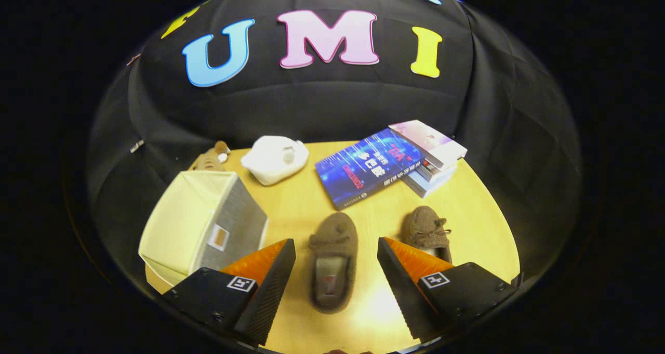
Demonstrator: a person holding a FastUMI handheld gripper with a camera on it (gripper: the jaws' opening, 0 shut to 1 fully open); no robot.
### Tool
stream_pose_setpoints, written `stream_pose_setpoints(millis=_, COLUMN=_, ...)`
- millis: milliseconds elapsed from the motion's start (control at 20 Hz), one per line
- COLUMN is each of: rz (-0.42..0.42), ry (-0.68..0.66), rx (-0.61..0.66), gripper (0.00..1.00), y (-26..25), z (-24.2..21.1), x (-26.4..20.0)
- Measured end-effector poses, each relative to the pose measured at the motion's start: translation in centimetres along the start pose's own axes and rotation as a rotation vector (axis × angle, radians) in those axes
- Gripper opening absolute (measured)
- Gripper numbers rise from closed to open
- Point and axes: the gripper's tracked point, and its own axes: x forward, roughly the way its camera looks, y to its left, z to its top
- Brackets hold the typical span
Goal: Open the storage box then place both shoes into the box .Put the left shoe in first, then the right shoe, with the right side of both shoes facing outward in a uniform manner.
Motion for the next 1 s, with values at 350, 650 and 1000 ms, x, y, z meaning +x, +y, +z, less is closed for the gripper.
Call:
stream_pose_setpoints(millis=350, rz=-0.030, ry=0.178, rx=-0.019, gripper=0.99, y=-2.9, z=-6.4, x=6.9)
stream_pose_setpoints(millis=650, rz=-0.040, ry=0.232, rx=-0.005, gripper=0.94, y=-2.7, z=-7.5, x=11.6)
stream_pose_setpoints(millis=1000, rz=-0.006, ry=0.251, rx=0.046, gripper=0.18, y=-1.6, z=-7.5, x=12.6)
